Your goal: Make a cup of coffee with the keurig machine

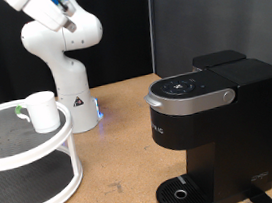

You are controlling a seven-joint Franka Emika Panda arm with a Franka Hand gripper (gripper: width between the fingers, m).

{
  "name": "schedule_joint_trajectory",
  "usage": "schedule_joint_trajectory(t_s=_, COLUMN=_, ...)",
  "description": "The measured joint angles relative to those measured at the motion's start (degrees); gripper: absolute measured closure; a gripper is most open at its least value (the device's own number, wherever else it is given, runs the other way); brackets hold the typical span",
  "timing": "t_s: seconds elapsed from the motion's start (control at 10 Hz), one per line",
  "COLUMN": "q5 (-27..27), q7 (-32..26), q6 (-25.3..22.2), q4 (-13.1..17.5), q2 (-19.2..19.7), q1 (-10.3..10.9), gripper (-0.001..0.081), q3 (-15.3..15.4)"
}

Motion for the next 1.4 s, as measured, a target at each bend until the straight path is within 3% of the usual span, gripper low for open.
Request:
schedule_joint_trajectory(t_s=0.4, q5=-4.32, q7=-5.15, q6=-7.91, q4=0.51, q2=-3.53, q1=-1.87, gripper=0.0806, q3=-5.87)
schedule_joint_trajectory(t_s=0.7, q5=-4.28, q7=-3.86, q6=-4.12, q4=-0.64, q2=-3.91, q1=-2.61, gripper=0.0806, q3=-5.71)
schedule_joint_trajectory(t_s=0.9, q5=-4.49, q7=-1.21, q6=-0.67, q4=-2.61, q2=-5.69, q1=-6.53, gripper=0.0806, q3=-5.98)
schedule_joint_trajectory(t_s=1.1, q5=-6.99, q7=-1.39, q6=-1.24, q4=-3.23, q2=-7.17, q1=-10.44, gripper=0.0806, q3=-7.54)
schedule_joint_trajectory(t_s=1.4, q5=-9.20, q7=-3.17, q6=-1.82, q4=-3.26, q2=-7.70, q1=-12.13, gripper=0.0806, q3=-9.59)
